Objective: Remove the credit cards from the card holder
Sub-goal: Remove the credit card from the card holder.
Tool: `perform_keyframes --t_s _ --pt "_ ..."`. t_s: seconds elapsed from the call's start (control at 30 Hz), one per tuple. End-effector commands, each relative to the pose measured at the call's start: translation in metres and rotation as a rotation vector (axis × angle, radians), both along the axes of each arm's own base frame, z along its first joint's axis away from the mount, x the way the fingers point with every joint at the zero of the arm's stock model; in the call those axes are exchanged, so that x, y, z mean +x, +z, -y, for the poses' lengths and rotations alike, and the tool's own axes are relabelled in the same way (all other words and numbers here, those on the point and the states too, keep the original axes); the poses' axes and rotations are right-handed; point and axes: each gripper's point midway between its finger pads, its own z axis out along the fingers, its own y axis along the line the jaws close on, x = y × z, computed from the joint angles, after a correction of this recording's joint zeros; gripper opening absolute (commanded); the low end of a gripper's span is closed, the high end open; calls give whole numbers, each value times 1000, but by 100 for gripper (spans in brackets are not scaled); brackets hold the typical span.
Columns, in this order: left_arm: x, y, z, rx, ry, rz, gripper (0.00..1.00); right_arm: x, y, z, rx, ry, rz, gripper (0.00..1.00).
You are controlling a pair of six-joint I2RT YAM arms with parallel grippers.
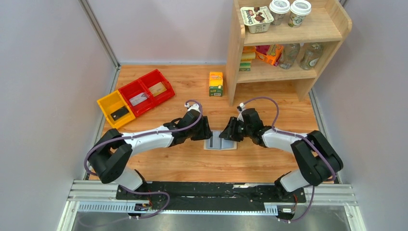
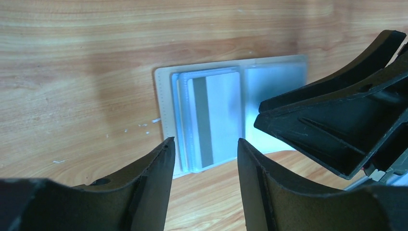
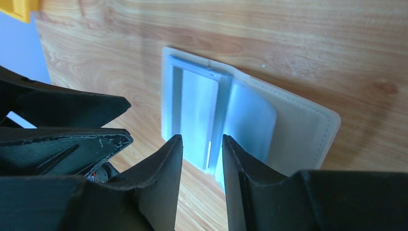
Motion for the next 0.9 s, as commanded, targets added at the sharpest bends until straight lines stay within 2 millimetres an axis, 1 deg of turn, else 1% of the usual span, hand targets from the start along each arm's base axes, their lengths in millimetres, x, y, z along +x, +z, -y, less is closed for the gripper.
perform_keyframes --t_s 0.0,0.13,0.33,0.37,0.5,0.7,0.77,0.87 --pt "0 -13 -3 35 12 -36 57 3 -6 -12 57 4 -24 38" --pt "-4 -27 -2 45 5 -76 49 2 -18 -13 59 3 -56 38" --pt "-8 -42 3 43 -2 -123 38 1 -19 -18 81 25 -63 38" --pt "-8 -43 4 40 -3 -128 36 1 -18 -19 88 27 -63 38" --pt "-10 -48 6 39 -12 -143 25 0 -9 -22 118 45 -42 37" --pt "-12 -51 5 42 -11 -156 18 -2 7 -26 164 73 -2 37" --pt "-12 -52 4 45 -9 -159 18 -4 11 -28 182 84 7 35" --pt "-13 -52 3 52 -9 -158 16 -6 14 -31 212 107 19 30"
